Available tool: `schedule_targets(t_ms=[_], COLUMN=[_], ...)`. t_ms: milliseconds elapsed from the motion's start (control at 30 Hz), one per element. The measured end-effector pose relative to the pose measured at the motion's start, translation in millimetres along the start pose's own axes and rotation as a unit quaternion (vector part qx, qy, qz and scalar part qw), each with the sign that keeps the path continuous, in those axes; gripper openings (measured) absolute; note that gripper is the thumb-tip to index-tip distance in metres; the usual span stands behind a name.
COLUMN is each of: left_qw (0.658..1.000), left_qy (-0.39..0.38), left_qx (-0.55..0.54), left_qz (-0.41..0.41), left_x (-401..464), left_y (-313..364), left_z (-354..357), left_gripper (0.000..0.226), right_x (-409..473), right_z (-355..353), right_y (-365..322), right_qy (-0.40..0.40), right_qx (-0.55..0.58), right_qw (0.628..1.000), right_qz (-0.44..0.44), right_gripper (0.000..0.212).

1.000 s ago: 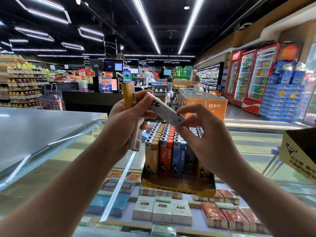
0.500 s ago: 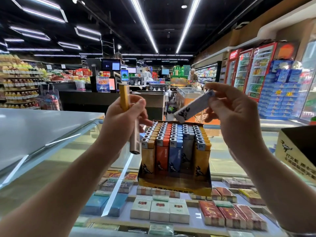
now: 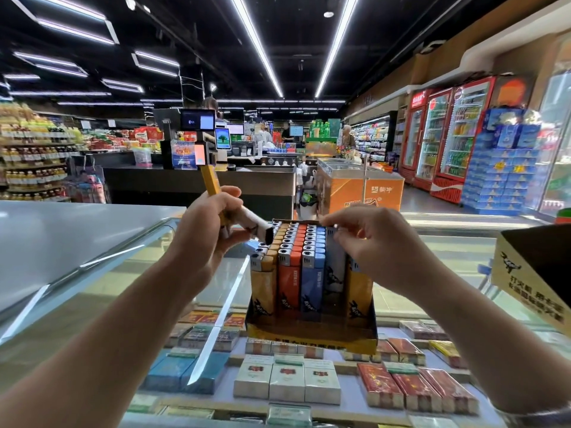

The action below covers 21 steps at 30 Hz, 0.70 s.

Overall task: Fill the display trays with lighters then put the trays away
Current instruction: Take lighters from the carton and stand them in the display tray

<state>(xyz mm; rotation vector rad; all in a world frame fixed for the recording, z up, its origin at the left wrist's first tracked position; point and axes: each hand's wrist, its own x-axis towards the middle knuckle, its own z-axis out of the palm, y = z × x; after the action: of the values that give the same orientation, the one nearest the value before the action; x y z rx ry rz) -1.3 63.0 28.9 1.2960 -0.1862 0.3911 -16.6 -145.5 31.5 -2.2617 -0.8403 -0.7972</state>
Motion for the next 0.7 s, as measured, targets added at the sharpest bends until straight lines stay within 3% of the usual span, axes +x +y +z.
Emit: schedule_targets(t_ms=[233,533,700], left_qw=[0.996,0.995,0.994], left_qy=[-0.054,-0.096,-0.096], left_qx=[-0.072,-0.032,-0.041], left_qz=[-0.026,-0.010,0.006], left_x=[-0.4,-3.2,-3.2], left_y=[0.7,-1.6,-0.7], left_z=[0.3,2.1,1.9], left_gripper=[0.013,0.027,0.022], right_x=[1.2,1.3,0.8], right_z=[-1.9,-3.6,-3.0], right_y=[-0.9,-2.3,-8.9], right_qy=[-0.044,-0.074,0.015], right_qx=[-0.024,-0.022,-0.016], right_qw=[0.998,0.995,0.999], right_qz=[0.044,0.069,0.040], right_gripper=[0.025,0.022,0.012])
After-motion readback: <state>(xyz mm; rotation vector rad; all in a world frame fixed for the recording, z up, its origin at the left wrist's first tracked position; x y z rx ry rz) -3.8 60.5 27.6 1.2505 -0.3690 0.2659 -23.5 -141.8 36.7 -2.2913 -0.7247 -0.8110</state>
